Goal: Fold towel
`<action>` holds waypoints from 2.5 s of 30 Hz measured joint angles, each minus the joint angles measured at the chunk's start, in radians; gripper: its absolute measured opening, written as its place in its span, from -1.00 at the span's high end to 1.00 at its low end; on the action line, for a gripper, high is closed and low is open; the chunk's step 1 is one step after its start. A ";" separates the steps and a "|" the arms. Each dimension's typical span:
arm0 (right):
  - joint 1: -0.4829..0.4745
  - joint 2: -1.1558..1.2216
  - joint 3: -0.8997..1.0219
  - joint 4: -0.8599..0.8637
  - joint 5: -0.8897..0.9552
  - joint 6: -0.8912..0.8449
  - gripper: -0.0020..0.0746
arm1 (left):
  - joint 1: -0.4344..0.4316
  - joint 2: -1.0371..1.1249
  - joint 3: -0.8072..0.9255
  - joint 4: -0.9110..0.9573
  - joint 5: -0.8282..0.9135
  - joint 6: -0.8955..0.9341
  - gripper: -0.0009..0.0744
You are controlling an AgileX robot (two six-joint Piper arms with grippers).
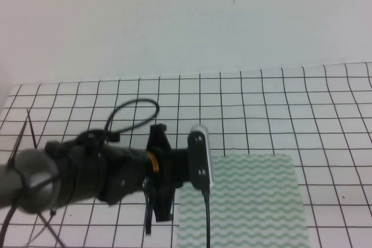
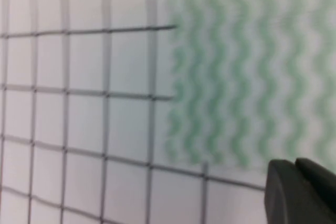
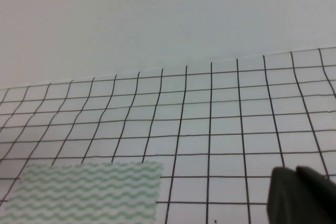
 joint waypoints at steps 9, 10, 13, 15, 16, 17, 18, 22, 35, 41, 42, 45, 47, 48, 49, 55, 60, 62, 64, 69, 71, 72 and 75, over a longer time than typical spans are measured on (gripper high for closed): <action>0.000 0.000 0.000 0.000 0.015 -0.003 0.95 | -0.011 -0.025 -0.082 -0.067 0.396 0.154 0.98; 0.000 0.000 0.000 0.000 0.015 -0.003 0.95 | -0.011 -0.033 -0.083 -0.100 0.414 0.203 0.98; 0.000 0.000 0.000 0.000 0.013 -0.003 0.95 | -0.007 -0.043 -0.083 -0.227 0.501 0.359 0.90; 0.000 0.000 0.000 0.000 0.013 -0.003 0.95 | -0.007 -0.043 -0.083 -0.326 0.558 0.434 0.78; 0.000 0.000 0.000 0.000 0.011 -0.003 0.95 | -0.007 -0.043 -0.083 -0.369 0.571 0.460 0.72; 0.000 0.000 0.000 0.000 0.011 -0.003 0.95 | -0.007 -0.043 -0.083 -0.398 0.573 0.479 0.61; 0.000 0.000 0.000 0.000 0.011 -0.003 0.95 | -0.007 -0.043 -0.083 -0.412 0.573 0.485 0.48; 0.000 0.000 0.000 0.000 0.011 -0.003 0.95 | -0.007 -0.036 -0.083 -0.409 0.580 0.488 -0.05; 0.000 0.000 0.000 0.000 0.011 -0.003 0.95 | -0.091 0.021 -0.072 -0.371 0.591 0.516 -0.27; 0.000 0.000 0.000 0.000 0.011 -0.003 0.95 | -0.099 0.029 -0.065 -0.309 0.565 0.496 -0.20; 0.000 0.000 0.000 0.000 0.011 -0.003 0.95 | -0.097 0.031 -0.065 -0.286 0.565 0.482 -0.14; 0.000 0.000 0.000 0.000 0.011 -0.003 0.95 | -0.098 0.044 -0.065 -0.278 0.565 0.470 0.06; 0.000 0.000 0.000 0.000 0.011 -0.003 0.95 | -0.098 0.054 -0.065 -0.282 0.565 0.470 0.12; 0.000 0.000 0.000 0.000 0.011 -0.003 0.95 | -0.098 0.055 -0.065 -0.286 0.565 0.470 0.14; 0.000 0.000 0.000 0.000 0.011 -0.003 0.95 | -0.098 0.055 -0.065 -0.289 0.565 0.470 0.14; 0.000 0.000 0.000 0.000 0.009 -0.003 0.95 | -0.098 0.076 -0.065 -0.257 0.525 0.428 0.14; 0.000 0.000 0.000 0.000 0.009 -0.003 0.95 | -0.098 0.085 -0.065 -0.252 0.528 0.426 0.14; 0.000 0.000 0.000 0.000 0.009 -0.003 0.95 | -0.098 0.085 -0.065 -0.252 0.528 0.425 0.14; 0.000 0.000 0.000 0.000 0.009 -0.003 0.95 | -0.098 0.085 -0.065 -0.254 0.528 0.425 0.16; 0.000 0.000 0.000 0.000 0.009 -0.003 0.95 | -0.098 0.085 -0.065 -0.260 0.526 0.339 0.49; 0.000 0.000 0.000 0.000 0.009 -0.003 0.95 | -0.098 0.085 -0.065 -0.260 0.523 0.292 0.73; 0.000 0.000 0.000 0.000 0.009 -0.003 0.95 | -0.098 0.085 -0.065 -0.260 0.523 0.282 0.82; 0.000 0.000 0.000 0.000 0.009 -0.005 0.95 | -0.098 0.085 -0.065 -0.260 0.523 0.261 0.93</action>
